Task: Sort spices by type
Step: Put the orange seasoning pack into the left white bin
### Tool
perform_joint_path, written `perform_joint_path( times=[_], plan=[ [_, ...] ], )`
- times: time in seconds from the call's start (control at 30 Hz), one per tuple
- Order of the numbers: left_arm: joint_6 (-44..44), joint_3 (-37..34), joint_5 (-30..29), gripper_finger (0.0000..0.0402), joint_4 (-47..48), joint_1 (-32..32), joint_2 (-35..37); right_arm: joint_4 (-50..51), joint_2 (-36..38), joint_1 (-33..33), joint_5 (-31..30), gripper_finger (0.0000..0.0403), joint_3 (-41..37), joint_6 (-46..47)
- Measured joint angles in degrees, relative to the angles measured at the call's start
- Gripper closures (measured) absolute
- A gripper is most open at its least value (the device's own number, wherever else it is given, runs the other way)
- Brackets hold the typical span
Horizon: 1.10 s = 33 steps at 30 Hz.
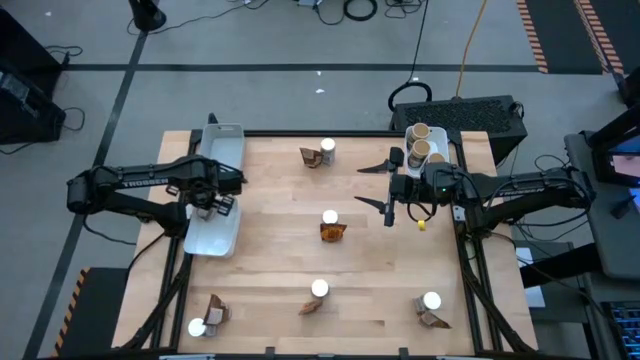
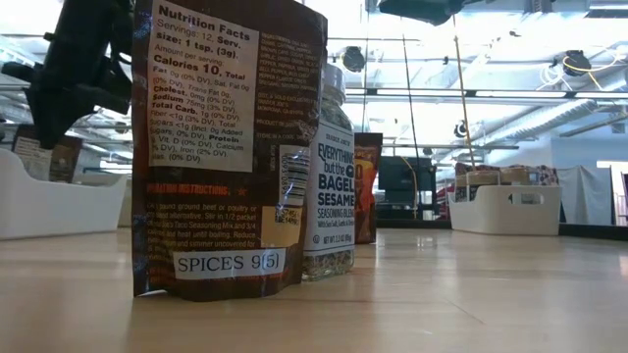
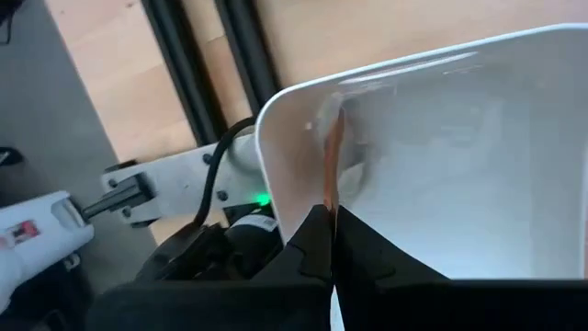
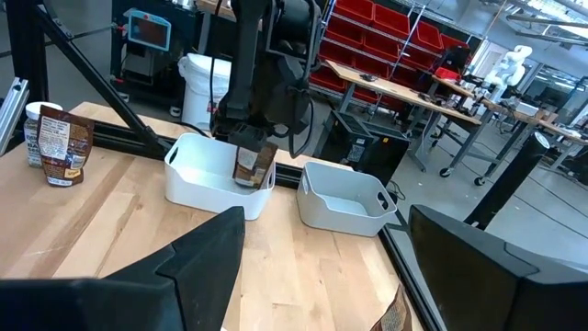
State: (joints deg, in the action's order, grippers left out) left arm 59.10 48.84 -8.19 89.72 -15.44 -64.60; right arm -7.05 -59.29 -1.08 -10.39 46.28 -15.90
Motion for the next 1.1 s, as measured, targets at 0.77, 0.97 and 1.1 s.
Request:
perform_joint_path(
  times=[0.77,0.97,1.1],
  plan=[
    [-1.31,0.00,0.07,0.0328,0.23,0.00,0.00,0.00,0.00,0.00,-0.02,0.0115,0.00,0.11],
    [-4.38,1.03,-0.08,0.0306,-0.27,0.00,0.00,-0.05,0.00,0.01,0.00,0.0115,0.02,0.02],
    [-4.49,3.94,-0.33,0.0301,-0.05,0.00,0.00,-0.85,0.01,0.02,0.00,0.0115,0.02,-0.15]
  ],
)
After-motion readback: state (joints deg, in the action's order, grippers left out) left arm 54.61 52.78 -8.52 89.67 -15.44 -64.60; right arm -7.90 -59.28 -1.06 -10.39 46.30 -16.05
